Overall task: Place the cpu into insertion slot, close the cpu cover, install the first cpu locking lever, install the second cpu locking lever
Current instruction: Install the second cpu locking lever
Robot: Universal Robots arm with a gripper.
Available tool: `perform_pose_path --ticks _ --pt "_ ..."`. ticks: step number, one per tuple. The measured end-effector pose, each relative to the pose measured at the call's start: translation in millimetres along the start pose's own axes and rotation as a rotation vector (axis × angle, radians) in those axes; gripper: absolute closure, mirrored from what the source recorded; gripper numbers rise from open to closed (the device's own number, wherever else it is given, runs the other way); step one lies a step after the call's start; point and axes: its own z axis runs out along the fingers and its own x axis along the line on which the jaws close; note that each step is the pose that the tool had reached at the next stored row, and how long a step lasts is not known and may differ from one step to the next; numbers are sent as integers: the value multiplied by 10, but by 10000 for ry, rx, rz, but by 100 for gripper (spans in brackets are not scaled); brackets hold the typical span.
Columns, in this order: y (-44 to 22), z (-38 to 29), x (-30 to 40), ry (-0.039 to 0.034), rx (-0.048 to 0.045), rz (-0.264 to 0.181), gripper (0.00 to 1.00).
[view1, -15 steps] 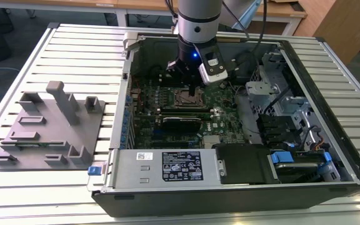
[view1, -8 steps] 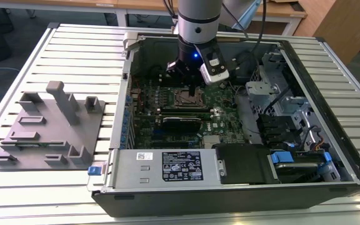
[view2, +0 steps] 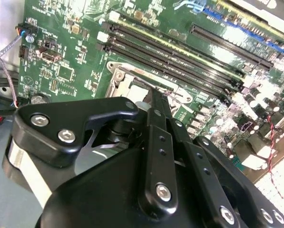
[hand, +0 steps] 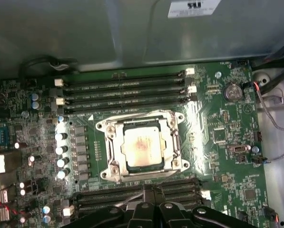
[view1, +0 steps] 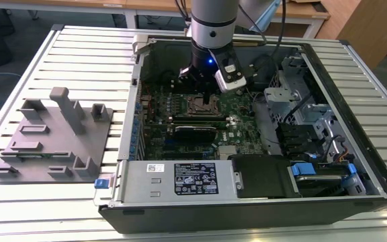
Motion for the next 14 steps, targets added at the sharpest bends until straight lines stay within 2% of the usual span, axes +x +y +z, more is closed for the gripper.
perform_pose_path --ticks 2,6,9,11,14 --pt "-20 -1 2 1 2 0 90" --pt "-26 27 37 0 2 -1 90" --pt "-27 32 39 1 4 -2 90" --pt "18 42 45 0 -1 1 90" --pt "34 45 48 1 -1 -1 90"
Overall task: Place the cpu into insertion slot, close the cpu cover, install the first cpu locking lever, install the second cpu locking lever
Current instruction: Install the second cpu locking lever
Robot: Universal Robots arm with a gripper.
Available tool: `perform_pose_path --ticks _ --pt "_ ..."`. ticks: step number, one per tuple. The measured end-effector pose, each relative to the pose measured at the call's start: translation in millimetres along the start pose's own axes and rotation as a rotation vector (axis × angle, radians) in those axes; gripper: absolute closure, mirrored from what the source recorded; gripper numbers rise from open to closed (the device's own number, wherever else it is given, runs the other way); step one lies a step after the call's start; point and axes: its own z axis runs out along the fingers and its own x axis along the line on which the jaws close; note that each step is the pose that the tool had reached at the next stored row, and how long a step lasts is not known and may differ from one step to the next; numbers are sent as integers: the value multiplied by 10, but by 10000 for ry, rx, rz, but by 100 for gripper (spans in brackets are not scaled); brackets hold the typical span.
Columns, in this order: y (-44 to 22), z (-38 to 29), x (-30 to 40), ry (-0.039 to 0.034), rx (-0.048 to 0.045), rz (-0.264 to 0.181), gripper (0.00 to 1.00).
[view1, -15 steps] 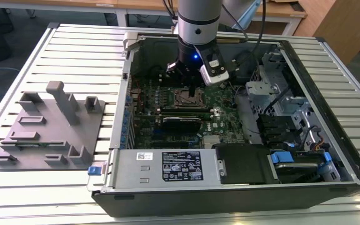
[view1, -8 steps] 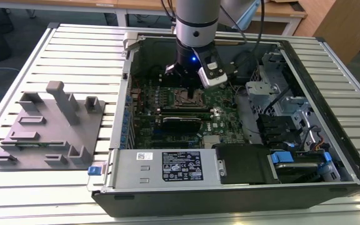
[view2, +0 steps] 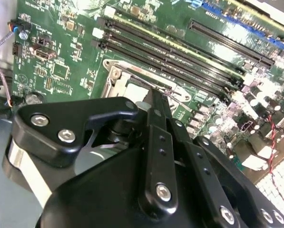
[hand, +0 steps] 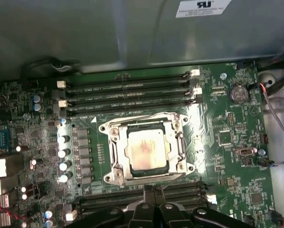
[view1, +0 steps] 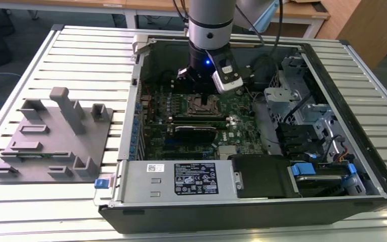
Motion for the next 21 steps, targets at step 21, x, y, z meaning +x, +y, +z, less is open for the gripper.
perform_pose_path --ticks 21 --pt "-85 17 38 0 -11 2 90"
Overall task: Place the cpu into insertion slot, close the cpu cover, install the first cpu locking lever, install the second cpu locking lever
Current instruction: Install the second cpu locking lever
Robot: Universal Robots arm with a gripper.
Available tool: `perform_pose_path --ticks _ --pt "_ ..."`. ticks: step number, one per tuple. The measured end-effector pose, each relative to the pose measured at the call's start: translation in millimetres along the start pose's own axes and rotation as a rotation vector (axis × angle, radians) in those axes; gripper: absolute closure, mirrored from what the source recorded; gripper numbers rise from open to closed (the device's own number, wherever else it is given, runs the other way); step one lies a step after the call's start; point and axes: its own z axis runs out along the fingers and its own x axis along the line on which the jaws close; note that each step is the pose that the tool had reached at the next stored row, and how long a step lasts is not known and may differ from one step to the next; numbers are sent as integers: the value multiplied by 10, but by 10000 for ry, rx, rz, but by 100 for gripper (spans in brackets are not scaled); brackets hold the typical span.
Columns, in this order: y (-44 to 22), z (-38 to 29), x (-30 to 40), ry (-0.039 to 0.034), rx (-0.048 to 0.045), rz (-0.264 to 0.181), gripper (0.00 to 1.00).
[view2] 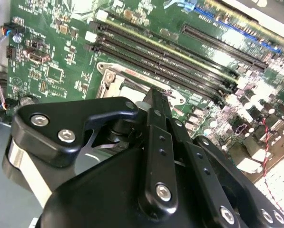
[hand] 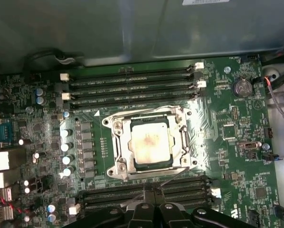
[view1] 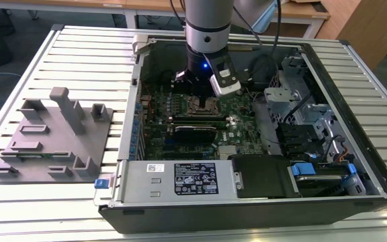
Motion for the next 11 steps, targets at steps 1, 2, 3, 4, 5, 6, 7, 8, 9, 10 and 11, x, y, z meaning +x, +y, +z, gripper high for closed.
perform_pose_path --ticks 1,2,3,4,5,6,7,8,9,10,11 --pt "-3 5 20 0 1 0 90" --pt "-5 7 33 -1 0 -1 90" --pt "-5 7 38 -1 0 0 90" --pt "-5 7 39 0 1 0 90" --pt "-5 7 39 1 2 -1 90" --pt "-6 7 39 1 3 -1 90" --pt "-6 13 43 0 1 0 90" --pt "-8 20 50 0 1 1 90" --pt "-9 24 58 0 3 0 90" --pt "-10 24 61 1 3 0 90" --pt "-9 24 61 1 4 0 90"
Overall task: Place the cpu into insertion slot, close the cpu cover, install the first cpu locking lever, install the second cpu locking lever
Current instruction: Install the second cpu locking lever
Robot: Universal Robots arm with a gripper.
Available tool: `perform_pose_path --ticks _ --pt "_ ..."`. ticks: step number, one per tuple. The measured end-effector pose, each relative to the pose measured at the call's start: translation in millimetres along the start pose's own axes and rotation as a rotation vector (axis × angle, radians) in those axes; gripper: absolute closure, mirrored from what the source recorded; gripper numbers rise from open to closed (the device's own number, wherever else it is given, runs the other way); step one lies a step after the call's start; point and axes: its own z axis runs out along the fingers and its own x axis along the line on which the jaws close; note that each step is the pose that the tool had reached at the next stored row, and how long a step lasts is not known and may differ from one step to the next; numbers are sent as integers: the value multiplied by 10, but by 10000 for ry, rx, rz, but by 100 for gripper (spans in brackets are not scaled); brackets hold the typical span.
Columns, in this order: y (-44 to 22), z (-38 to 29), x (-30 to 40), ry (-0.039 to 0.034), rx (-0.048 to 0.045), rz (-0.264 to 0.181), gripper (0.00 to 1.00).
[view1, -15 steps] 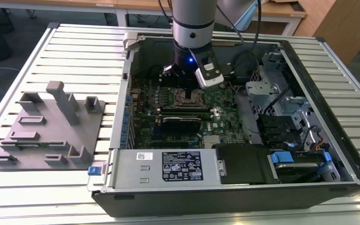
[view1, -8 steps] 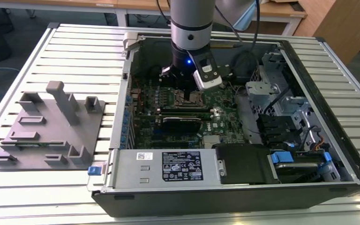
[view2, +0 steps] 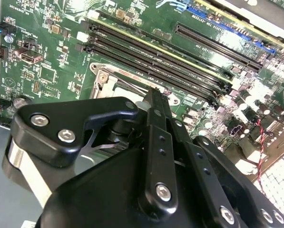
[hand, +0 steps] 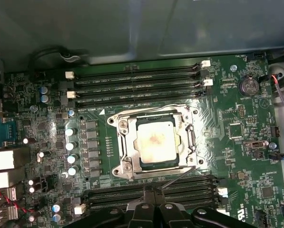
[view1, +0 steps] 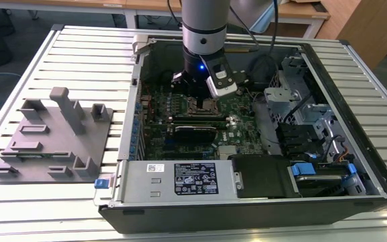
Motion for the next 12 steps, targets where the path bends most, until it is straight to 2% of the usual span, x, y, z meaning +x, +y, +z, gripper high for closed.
perform_pose_path --ticks 9,12 --pt "-6 22 41 -2 -3 0 90" --pt "-10 63 55 -1 -2 0 90"
